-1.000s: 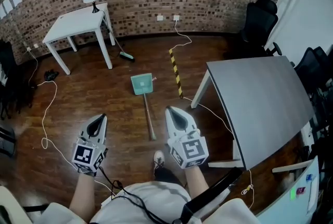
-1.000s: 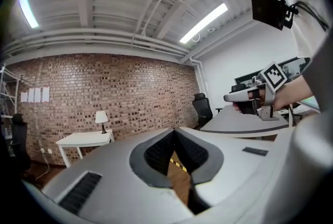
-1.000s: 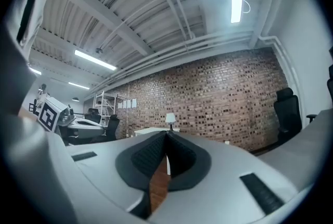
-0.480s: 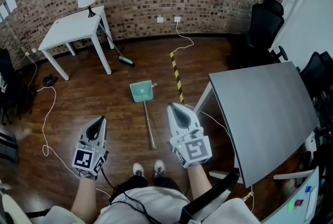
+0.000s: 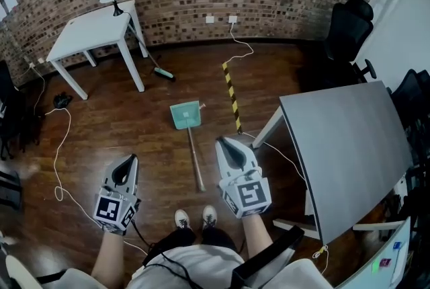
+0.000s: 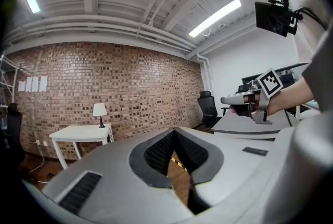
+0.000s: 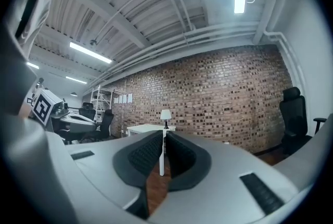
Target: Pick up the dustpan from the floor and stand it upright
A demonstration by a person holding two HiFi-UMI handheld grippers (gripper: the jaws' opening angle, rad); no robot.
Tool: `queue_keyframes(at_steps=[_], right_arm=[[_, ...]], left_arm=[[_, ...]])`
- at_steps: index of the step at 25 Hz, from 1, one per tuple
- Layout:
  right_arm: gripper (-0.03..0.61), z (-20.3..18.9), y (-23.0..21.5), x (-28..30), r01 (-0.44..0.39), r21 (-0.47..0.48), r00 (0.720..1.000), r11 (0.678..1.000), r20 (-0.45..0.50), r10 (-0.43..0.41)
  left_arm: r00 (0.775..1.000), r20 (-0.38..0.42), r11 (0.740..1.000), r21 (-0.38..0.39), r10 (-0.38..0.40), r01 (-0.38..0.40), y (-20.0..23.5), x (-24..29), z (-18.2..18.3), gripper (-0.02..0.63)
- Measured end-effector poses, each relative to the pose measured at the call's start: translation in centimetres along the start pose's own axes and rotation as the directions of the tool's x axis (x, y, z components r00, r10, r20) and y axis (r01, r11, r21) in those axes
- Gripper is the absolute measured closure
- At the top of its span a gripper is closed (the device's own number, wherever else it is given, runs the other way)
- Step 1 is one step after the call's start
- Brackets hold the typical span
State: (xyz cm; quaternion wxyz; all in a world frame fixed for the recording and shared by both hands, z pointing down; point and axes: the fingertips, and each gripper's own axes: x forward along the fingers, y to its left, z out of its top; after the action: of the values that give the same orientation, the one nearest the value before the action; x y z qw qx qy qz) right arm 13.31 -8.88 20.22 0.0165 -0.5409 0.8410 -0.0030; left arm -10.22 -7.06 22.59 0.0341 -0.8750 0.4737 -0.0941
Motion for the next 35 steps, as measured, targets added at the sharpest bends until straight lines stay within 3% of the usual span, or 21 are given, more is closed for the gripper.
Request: queue_keyframes(at_steps=[8, 14, 17, 24, 29, 32, 35], right_arm=[[0.551, -7.6, 0.3, 3.4, 0.037, 0.052, 0.995, 0.998, -0.097, -0.032], [0.551, -15.1, -0.8, 3.7, 0.073, 0.037, 0.977, 0.997, -0.205, -0.064], [0.551, -18.5, -1.2, 3.1, 0.112, 0.047, 0.964, 0.993, -0.248, -0.097], [0.549, -27.0, 0.7, 3.3, 0.107, 0.049, 0.928, 0.993, -0.364, -0.082], [0.545, -32.6, 1.9, 4.6, 0.125, 0.049, 0.906, 0.991, -0.413, -0.094], [0.476, -36.8, 2.3, 4.6, 0.131, 0.073, 0.888, 0.989, -0.452, -0.085], [0.468, -41.5, 1.9, 4.0, 0.140, 0.080, 0.865, 0.987, -0.496, -0.083]], left_arm=[[0.995, -0.077, 0.998, 0.011, -0.066, 0.067, 3.3, 1.5, -5.6, 0.623], [0.983, -0.132, 0.991, 0.014, -0.131, 0.134, 3.9, 3.6, -11.2, 0.623], [0.978, -0.163, 0.992, -0.027, -0.128, 0.125, 3.7, 4.0, -14.5, 0.623], [0.984, -0.167, 0.978, -0.204, -0.063, 0.028, 3.2, 5.7, -22.7, 0.624], [0.975, -0.211, 0.970, -0.245, -0.064, 0.011, 2.6, 7.7, -28.5, 0.626], [0.967, -0.243, 0.964, -0.267, -0.081, 0.013, 1.6, 8.7, -32.4, 0.624], [0.956, -0.276, 0.953, -0.301, -0.103, 0.015, -0.1, 9.7, -36.7, 0.618]])
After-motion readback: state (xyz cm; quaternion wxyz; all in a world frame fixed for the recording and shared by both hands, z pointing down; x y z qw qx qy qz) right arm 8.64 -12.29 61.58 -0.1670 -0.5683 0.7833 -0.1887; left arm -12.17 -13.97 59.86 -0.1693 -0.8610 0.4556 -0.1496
